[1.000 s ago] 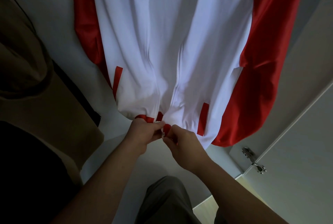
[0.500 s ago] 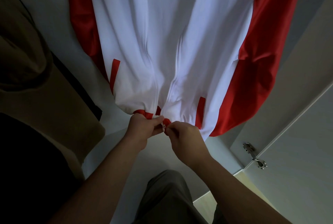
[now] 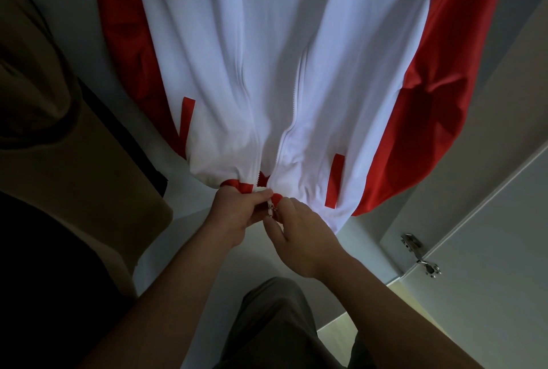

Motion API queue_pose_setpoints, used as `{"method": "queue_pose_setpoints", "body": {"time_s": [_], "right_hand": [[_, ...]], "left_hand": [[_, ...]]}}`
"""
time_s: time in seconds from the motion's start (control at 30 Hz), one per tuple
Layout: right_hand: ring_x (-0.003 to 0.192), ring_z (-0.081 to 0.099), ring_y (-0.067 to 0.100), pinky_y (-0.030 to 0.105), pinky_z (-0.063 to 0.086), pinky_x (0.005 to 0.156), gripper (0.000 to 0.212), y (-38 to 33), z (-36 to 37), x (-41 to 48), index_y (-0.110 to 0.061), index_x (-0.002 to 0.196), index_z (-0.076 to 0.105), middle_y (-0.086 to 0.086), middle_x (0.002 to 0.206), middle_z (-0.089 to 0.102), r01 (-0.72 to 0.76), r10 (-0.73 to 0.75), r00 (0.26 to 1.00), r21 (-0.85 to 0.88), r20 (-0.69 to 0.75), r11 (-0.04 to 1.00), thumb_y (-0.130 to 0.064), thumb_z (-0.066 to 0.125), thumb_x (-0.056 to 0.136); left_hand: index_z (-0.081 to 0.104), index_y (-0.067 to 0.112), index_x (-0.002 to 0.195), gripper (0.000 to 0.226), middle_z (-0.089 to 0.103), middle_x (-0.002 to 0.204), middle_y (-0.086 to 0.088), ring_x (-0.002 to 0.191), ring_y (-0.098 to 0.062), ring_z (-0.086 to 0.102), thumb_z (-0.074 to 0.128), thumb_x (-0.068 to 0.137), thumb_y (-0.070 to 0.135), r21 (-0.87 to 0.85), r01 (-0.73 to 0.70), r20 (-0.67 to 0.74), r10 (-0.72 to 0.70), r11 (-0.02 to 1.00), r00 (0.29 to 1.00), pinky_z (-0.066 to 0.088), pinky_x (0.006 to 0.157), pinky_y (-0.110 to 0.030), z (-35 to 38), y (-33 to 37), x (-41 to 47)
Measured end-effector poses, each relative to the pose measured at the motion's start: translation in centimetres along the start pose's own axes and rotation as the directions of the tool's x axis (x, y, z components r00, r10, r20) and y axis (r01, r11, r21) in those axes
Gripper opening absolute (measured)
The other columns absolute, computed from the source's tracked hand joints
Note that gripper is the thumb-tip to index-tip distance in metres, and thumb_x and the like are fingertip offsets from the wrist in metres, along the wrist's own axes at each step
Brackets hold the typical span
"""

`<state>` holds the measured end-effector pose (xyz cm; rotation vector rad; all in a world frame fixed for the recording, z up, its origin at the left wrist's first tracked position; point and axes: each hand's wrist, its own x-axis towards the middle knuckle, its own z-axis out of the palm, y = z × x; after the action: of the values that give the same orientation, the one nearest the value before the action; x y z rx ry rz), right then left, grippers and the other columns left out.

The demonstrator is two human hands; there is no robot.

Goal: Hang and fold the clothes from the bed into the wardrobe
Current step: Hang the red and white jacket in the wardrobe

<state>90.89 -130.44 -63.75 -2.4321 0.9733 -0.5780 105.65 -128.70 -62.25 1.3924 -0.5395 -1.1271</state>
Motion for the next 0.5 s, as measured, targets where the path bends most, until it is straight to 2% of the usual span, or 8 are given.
{"method": "queue_pose_setpoints", "body": {"time_s": [0.07, 0.13, 0.2, 0.23, 0.27, 0.33, 0.43, 0.5], "right_hand": [[0.065, 0.044, 0.008, 0.014, 0.031, 0.063, 0.021, 0.2, 0.2, 0.1, -0.028, 0.089, 0.041, -0.017, 0.074, 0.041, 0.047, -0.049, 0.998, -0.047, -0.026, 0.998, -0.041, 0.035, 0.104], [0.066, 0.044, 0.009, 0.016, 0.034, 0.065, 0.023, 0.3, 0.5, 0.2, -0.026, 0.089, 0.042, -0.015, 0.075, 0.040, 0.080, -0.083, 0.996, -0.071, -0.037, 0.994, -0.040, 0.033, 0.105], [0.067, 0.045, 0.009, 0.017, 0.037, 0.066, 0.027, 0.3, 0.8, 0.4, -0.025, 0.089, 0.044, -0.015, 0.076, 0.042, 0.073, -0.077, 0.996, -0.058, -0.052, 0.996, -0.042, 0.030, 0.105], [0.067, 0.046, 0.010, 0.020, 0.040, 0.065, 0.028, 0.3, 1.0, 0.5, -0.025, 0.088, 0.044, -0.014, 0.076, 0.043, 0.067, -0.071, 0.995, -0.059, -0.066, 0.996, -0.042, 0.030, 0.104], [0.066, 0.045, 0.010, 0.022, 0.041, 0.064, 0.028, 0.2, 1.1, 0.6, -0.024, 0.087, 0.044, -0.013, 0.075, 0.043, 0.064, -0.069, 0.994, -0.065, -0.081, 0.996, -0.042, 0.030, 0.104], [0.061, 0.041, 0.009, 0.020, 0.036, 0.060, 0.028, 0.1, 1.2, 0.8, -0.025, 0.083, 0.041, -0.014, 0.070, 0.039, 0.058, -0.065, 0.993, -0.071, -0.102, 0.996, -0.042, 0.031, 0.103], [0.059, 0.042, 0.011, 0.025, 0.041, 0.061, 0.030, 0.1, 1.3, 0.8, -0.023, 0.082, 0.043, -0.011, 0.068, 0.040, 0.047, -0.054, 0.996, -0.098, -0.070, 0.994, -0.042, 0.031, 0.102], [0.059, 0.044, 0.011, 0.026, 0.044, 0.063, 0.031, 0.0, 1.3, 0.8, -0.022, 0.084, 0.046, -0.011, 0.069, 0.042, 0.049, -0.055, 0.997, -0.128, -0.045, 0.991, -0.041, 0.032, 0.103]], "left_hand": [[0.066, 0.006, 0.111, 0.026, 0.076, 0.097, -0.014, 0.084, -0.026, 0.076, 0.072, 0.086, 0.001, -0.007, 0.010, 0.012, -0.010, 1.000, 1.000, 0.059, 0.063, -0.031, -0.2, 0.2, 0.0], [0.067, 0.008, 0.111, 0.022, 0.076, 0.100, -0.014, 0.089, -0.026, 0.075, 0.071, 0.091, 0.017, -0.038, 0.043, 0.068, -0.040, 0.998, 0.997, 0.060, 0.066, -0.032, -0.3, 0.5, -0.1], [0.067, 0.012, 0.115, 0.037, 0.075, 0.104, -0.015, 0.098, -0.030, 0.072, 0.057, 0.098, 0.043, -0.099, 0.156, 0.125, -0.143, 0.983, 0.982, 0.060, 0.075, -0.040, -0.9, 0.7, -0.1], [0.066, 0.014, 0.117, 0.044, 0.075, 0.105, -0.016, 0.101, -0.032, 0.070, 0.046, 0.100, 0.050, -0.108, 0.208, 0.133, -0.193, 0.972, 0.972, 0.058, 0.080, -0.044, -1.4, 0.8, 0.0], [0.066, 0.014, 0.118, 0.048, 0.074, 0.106, -0.016, 0.103, -0.032, 0.068, 0.038, 0.101, 0.049, -0.089, 0.229, 0.130, -0.217, 0.969, 0.967, 0.056, 0.085, -0.046, -1.9, 0.7, 0.1], [0.062, 0.011, 0.124, 0.043, 0.072, 0.111, -0.018, 0.102, -0.031, 0.065, 0.036, 0.100, 0.036, 0.025, 0.213, 0.075, -0.214, 0.977, 0.974, 0.050, 0.086, -0.044, -2.6, 0.5, 0.2], [0.055, 0.012, 0.130, 0.033, 0.066, 0.118, -0.014, 0.102, -0.027, 0.063, 0.051, 0.099, 0.020, 0.060, 0.157, -0.007, -0.157, 0.986, 0.988, 0.048, 0.078, -0.036, -3.5, 0.1, 0.1], [0.059, 0.015, 0.125, 0.029, 0.069, 0.110, -0.008, 0.096, -0.022, 0.065, 0.061, 0.096, 0.018, 0.027, 0.099, -0.013, -0.099, 0.995, 0.995, 0.051, 0.074, -0.032, -4.2, -0.1, 0.1]]}}
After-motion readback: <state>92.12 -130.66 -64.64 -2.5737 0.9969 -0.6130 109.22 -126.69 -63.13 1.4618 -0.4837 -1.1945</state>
